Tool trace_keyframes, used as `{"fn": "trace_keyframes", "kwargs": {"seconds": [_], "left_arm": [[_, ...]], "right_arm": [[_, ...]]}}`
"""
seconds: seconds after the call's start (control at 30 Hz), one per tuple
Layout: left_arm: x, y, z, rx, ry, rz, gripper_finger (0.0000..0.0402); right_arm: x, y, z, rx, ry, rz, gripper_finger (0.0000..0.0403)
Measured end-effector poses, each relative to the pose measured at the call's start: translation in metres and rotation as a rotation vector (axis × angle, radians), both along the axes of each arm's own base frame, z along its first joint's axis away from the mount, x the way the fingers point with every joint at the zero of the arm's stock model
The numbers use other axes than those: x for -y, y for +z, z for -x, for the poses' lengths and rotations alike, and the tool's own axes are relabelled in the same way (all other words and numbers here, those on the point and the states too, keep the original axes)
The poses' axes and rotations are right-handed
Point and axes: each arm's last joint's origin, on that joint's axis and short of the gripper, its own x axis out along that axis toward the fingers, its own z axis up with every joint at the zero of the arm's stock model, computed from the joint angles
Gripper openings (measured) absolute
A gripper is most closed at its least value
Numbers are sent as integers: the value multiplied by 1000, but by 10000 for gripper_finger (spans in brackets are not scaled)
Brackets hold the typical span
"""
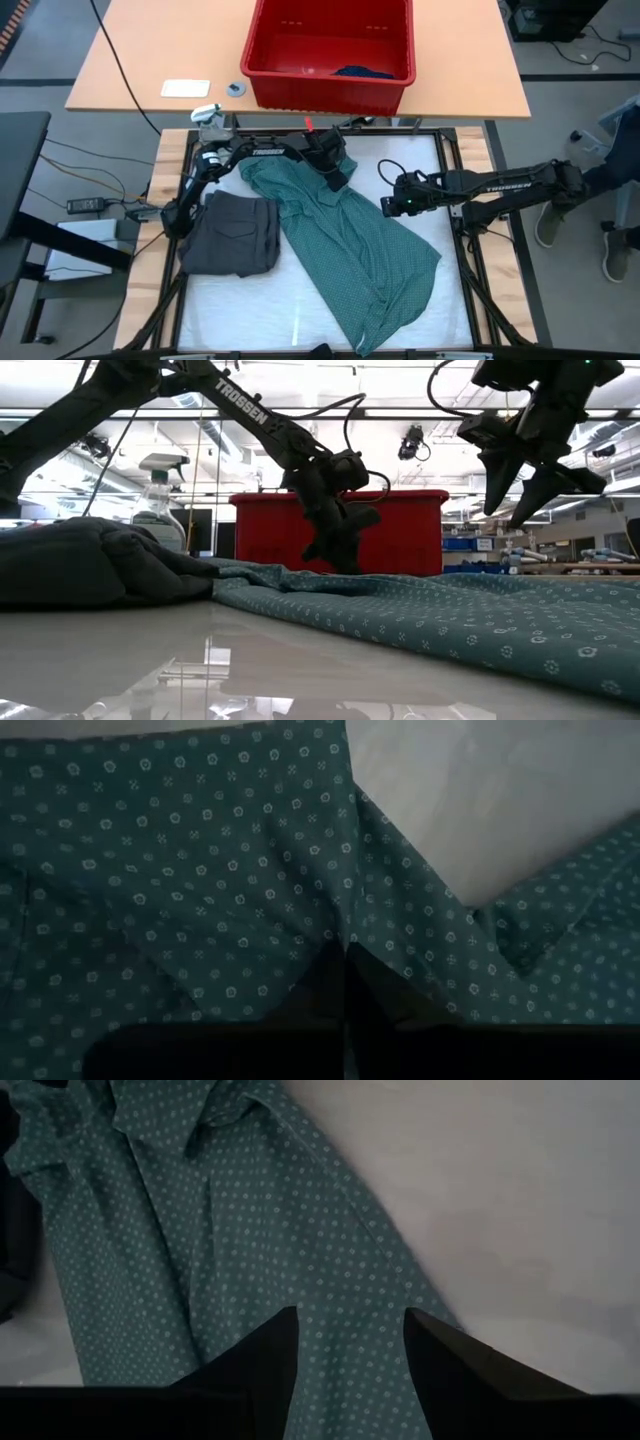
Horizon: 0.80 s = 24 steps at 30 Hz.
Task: Fold Laundry from Bin
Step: Fold the green polo shirt on the table
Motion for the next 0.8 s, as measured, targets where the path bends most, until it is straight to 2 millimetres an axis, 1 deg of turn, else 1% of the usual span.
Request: {"fn": "trace_keyframes", "kwargs": {"seconds": [0.1,0.2,0.3,0.37,0.5,0.6,0.7,0.8], "left_arm": [[1,3,2,-8,-4,2,3],[2,10,5,-28,-5,11,2],[3,21,8,-11,-6,3,1],[2,28,9,11,-7,-9,1],[-2,30,10,14,-7,-16,1],[-5,30,12,13,0,-15,1],[-7,30,12,21,7,-18,0],[-10,30,13,36,9,8,0]], "right_arm": [[-6,0,0,5,-16,10,190],[-14,0,0,13,-34,19,190],[-21,-2,2,6,-43,8,189],[-25,-4,6,-31,-51,1,189],[-31,-8,13,-84,-63,11,189],[-32,-8,13,-91,-9,43,189],[-32,-7,13,-103,97,117,189],[-31,-8,13,-126,217,136,189]]}}
